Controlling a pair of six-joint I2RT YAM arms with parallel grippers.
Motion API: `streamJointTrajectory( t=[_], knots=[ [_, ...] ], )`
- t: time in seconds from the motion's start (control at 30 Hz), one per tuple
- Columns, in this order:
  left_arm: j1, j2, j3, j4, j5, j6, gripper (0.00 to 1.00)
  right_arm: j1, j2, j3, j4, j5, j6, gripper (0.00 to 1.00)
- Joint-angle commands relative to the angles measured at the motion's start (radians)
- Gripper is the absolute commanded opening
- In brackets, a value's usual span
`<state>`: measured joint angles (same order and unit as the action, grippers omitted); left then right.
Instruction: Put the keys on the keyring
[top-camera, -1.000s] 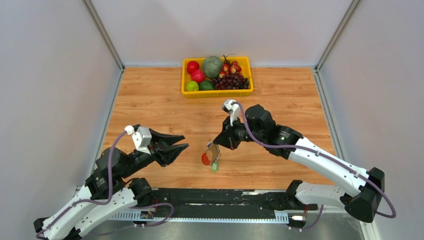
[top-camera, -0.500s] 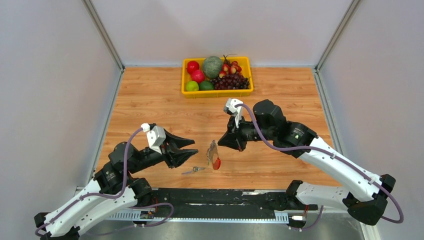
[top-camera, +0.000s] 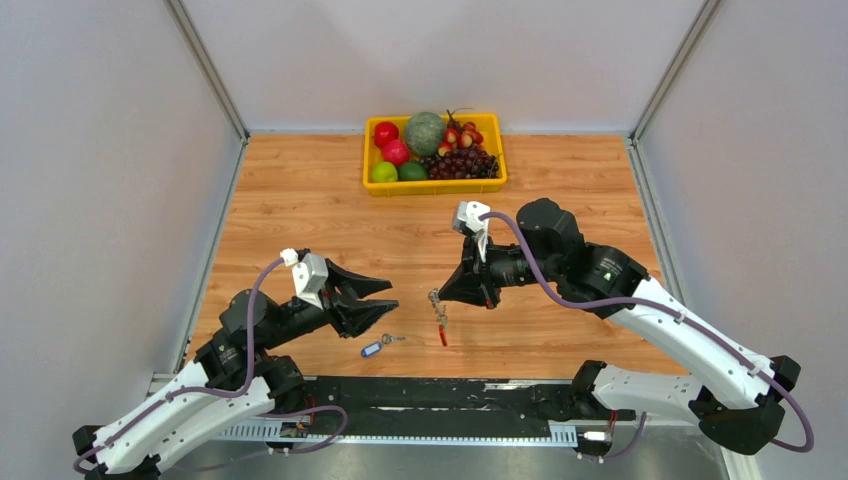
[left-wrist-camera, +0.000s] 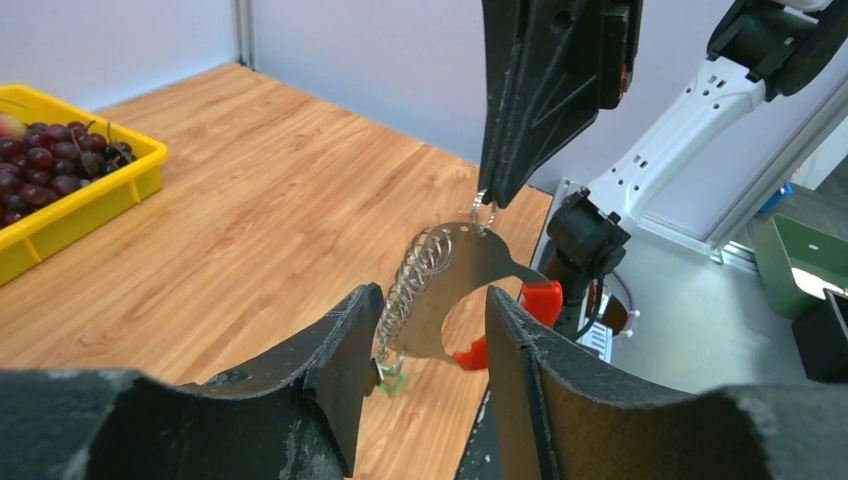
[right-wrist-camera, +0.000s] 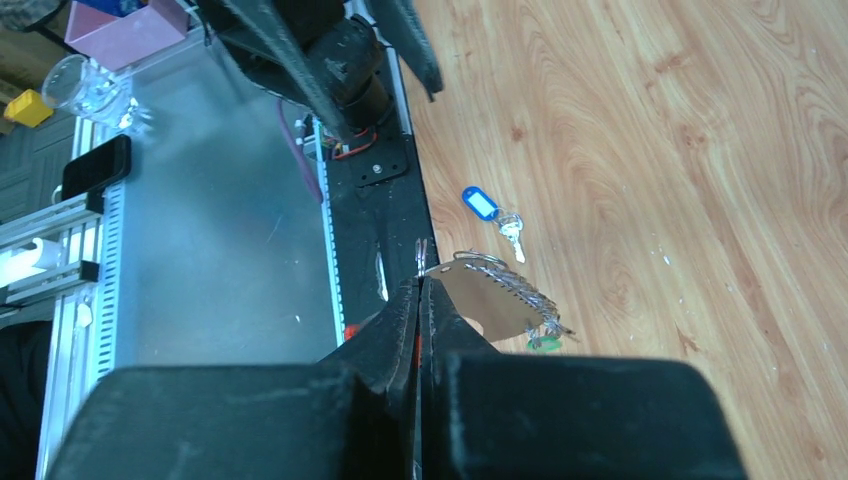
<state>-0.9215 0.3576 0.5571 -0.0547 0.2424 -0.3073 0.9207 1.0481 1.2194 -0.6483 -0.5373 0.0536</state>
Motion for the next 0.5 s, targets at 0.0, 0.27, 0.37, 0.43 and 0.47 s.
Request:
streamJointTrajectory(
  t=[0.0,0.27,0.37,0.43,0.47],
  knots=[
    [-0.001,0.006,-0.005,0.106,0.020,-0.029,0.54,0.006,-0.049,0.024,0.068,-0.087,-0.010,0.00],
    [-0.002,0.027,-0.009,0.248,0.128,-0.095,0.56,0.006,-0.056,0.041,0.150,-0.157,0.020,0.00],
    [-0.002,0.036,-0.020,0.315,0.159,-0.143,0.58,0.014,-0.086,-0.003,0.275,-0.182,0.065,0.00],
    [-0.002,0.043,-0.027,0.379,0.177,-0.168,0.58,0.026,-0.106,-0.030,0.338,-0.178,0.080,0.00],
    [-0.003,0.046,-0.028,0.393,0.189,-0.183,0.58,0.033,-0.112,-0.039,0.367,-0.176,0.084,0.00]
  ],
)
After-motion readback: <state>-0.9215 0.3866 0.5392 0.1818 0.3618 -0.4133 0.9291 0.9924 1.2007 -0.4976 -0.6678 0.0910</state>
